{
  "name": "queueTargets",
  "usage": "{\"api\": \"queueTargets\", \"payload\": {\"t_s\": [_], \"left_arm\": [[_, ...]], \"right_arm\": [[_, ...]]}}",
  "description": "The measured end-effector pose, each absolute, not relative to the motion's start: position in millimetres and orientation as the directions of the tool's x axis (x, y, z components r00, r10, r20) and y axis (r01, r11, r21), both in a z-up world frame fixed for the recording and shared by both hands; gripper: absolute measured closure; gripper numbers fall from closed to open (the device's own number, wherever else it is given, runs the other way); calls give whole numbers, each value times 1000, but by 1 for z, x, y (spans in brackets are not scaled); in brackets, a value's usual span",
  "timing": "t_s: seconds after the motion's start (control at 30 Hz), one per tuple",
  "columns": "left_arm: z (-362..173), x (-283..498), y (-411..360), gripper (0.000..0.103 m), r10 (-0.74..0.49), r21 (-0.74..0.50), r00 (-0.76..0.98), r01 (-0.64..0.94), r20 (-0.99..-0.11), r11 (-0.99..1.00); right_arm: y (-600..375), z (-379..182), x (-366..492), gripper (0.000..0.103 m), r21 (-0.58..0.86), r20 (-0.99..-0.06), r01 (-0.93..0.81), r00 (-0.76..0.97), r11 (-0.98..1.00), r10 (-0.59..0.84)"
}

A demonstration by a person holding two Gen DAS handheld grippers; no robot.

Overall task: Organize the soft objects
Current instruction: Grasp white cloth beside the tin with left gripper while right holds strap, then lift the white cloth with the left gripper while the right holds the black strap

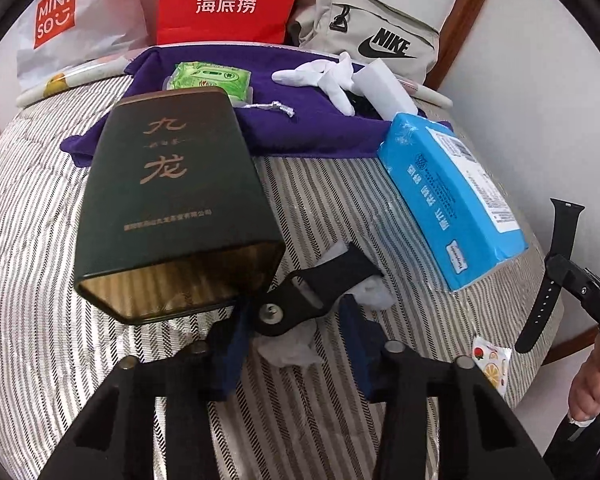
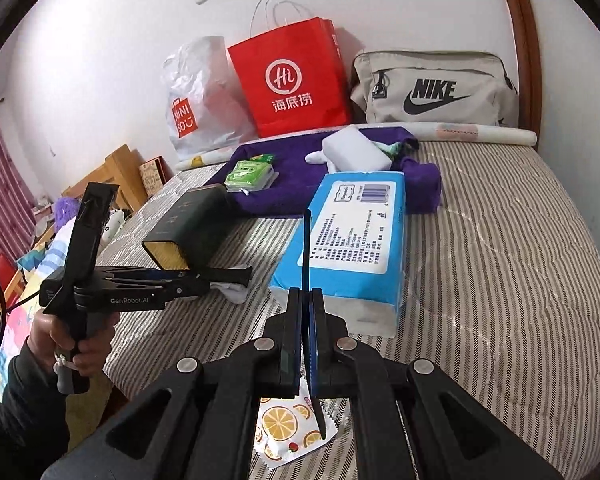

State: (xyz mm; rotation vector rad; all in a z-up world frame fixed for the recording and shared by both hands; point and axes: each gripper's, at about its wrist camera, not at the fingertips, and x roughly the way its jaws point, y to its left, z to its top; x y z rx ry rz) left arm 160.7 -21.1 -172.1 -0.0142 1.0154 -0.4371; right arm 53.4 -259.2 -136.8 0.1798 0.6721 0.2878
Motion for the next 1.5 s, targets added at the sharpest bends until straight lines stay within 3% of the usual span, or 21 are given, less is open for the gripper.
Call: {"api": "queueTargets", "payload": {"t_s": [0.33,0.47,0.77,1.03,1.17,1.3,1.5], "left_arm": [[-152,142,-19,70,-350,-165,513,372,-783,914],[-140,130,-15,81,-372,-175,519,389,-769,904],[-149,103,3,82,-383,-198,490,388,-783,900],[-153,111,-8,82,-317,-130,509,370,-800,920],[-161,129,-3,74,-321,-165,481,338,-816,927],[-172,141,-5,74,-295,-156,477,309,-828,938],[-174,137,-1,81,-300,-157,510,305,-806,939]], "right_arm": [[-261,-141,56,100,266,-600,-188,735,946,315],[-259,-140,53,100,264,-601,-190,735,946,315],[-258,-139,45,100,271,-597,-190,736,943,320],[-253,-138,43,100,271,-596,-205,732,941,331],[-252,-138,43,100,277,-596,-211,728,938,339],[-250,-142,46,100,281,-604,-212,719,936,344],[-251,-150,49,100,279,-622,-203,707,939,338]]}}
